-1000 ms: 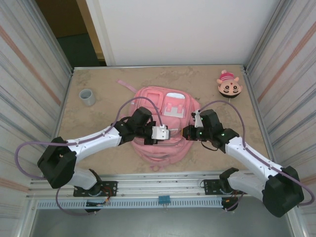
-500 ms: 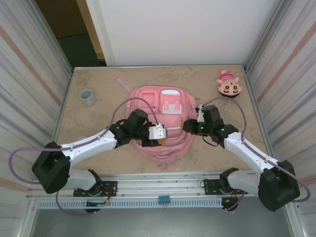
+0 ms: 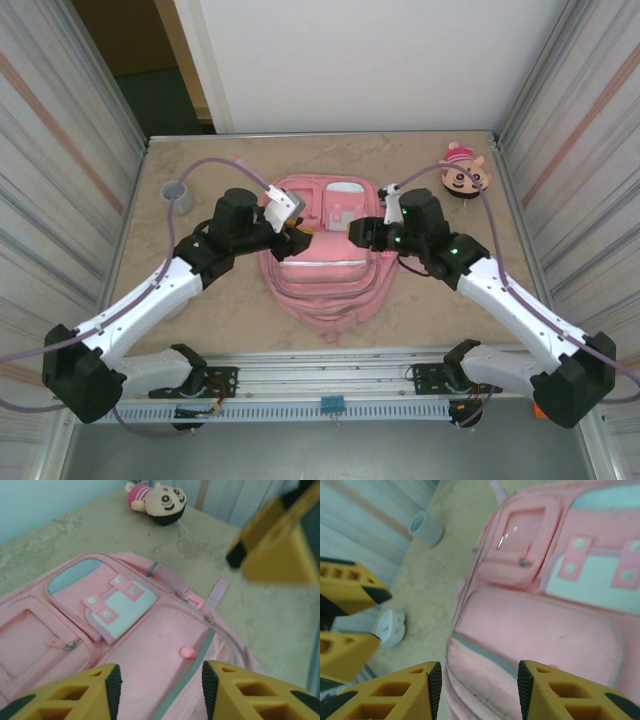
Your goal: Pack books, pencil case, and school supplies into a backpack
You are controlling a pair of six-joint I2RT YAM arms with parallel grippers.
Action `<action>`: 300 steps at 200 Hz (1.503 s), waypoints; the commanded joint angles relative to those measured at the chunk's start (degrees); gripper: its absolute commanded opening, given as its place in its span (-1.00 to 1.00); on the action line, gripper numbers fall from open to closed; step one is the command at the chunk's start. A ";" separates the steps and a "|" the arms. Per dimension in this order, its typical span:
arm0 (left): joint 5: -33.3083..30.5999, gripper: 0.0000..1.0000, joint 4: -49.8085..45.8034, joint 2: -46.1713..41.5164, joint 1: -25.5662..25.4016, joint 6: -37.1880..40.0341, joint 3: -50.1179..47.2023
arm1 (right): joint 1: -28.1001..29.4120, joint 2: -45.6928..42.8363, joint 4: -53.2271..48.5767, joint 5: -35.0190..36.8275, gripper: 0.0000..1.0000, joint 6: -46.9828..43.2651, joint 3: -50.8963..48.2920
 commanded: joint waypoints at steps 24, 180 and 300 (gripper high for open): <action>-1.06 -0.27 2.26 -1.13 -0.07 -14.60 -10.98 | 2.75 4.14 8.09 1.67 -0.13 7.79 -8.78; -13.37 -0.34 24.87 16.29 2.29 -26.97 -26.42 | -8.26 21.06 20.68 3.84 -0.23 8.92 -20.00; -17.14 0.01 16.59 7.52 5.95 -17.54 -20.38 | -8.11 10.98 14.03 5.74 -0.19 7.89 -16.94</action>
